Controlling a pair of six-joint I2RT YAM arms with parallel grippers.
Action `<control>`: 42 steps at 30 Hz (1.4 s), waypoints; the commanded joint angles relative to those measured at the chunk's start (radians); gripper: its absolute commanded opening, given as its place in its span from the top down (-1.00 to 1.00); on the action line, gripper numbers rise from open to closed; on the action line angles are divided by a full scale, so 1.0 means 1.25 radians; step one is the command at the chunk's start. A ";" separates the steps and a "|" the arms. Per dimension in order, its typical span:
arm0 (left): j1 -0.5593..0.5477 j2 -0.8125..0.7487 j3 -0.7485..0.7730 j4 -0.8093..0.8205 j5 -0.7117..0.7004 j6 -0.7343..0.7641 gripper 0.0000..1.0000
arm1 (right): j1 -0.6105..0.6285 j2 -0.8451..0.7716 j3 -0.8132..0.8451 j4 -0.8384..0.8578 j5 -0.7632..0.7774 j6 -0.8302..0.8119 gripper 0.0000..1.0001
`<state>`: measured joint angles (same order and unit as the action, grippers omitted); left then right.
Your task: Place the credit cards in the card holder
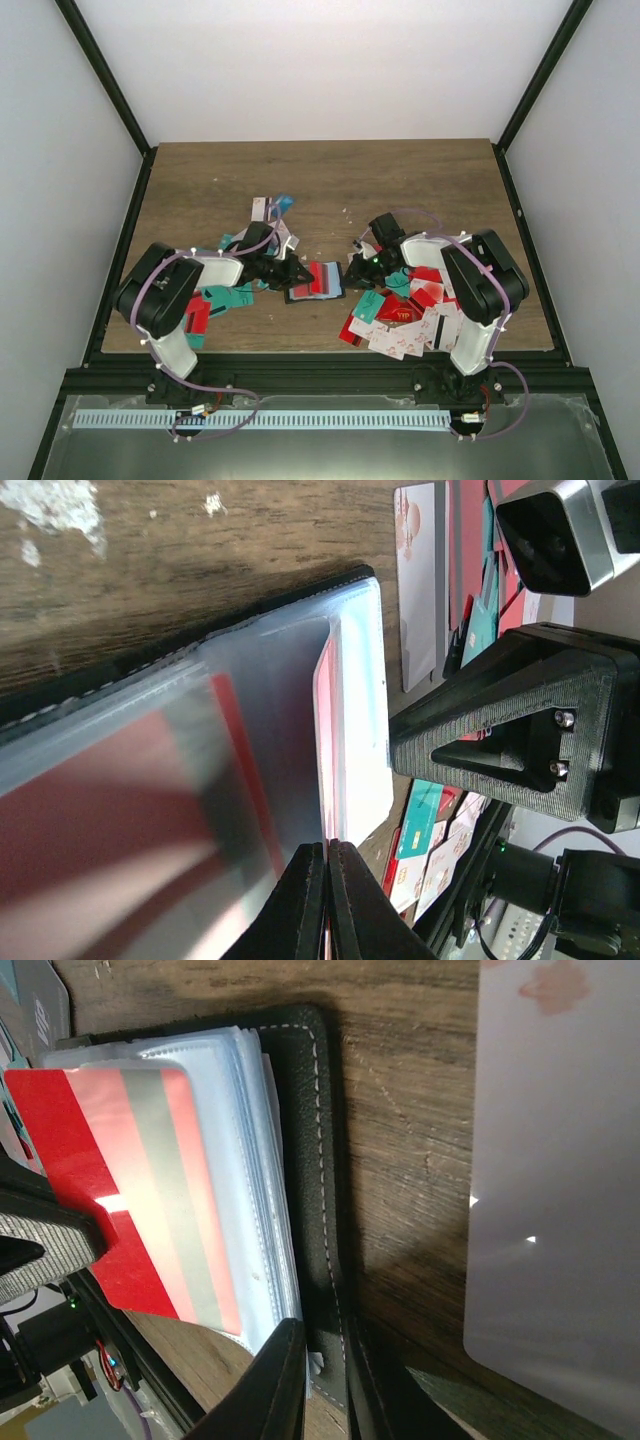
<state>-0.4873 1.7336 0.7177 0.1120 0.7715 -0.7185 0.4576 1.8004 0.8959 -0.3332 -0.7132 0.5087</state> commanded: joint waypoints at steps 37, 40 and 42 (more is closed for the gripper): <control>-0.088 0.041 -0.022 0.065 -0.081 -0.216 0.83 | 0.000 0.021 -0.038 0.006 -0.051 0.081 0.74; -0.091 0.020 -0.014 0.024 -0.093 -0.202 0.74 | 0.000 0.011 -0.042 0.014 -0.055 0.085 0.73; -0.091 0.008 -0.003 -0.015 -0.100 -0.182 0.65 | 0.000 0.005 -0.041 0.015 -0.053 0.085 0.73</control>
<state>-0.5797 1.7699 0.6960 0.2050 0.6697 -0.9703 0.4465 1.8126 0.8665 -0.2955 -0.7856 0.6006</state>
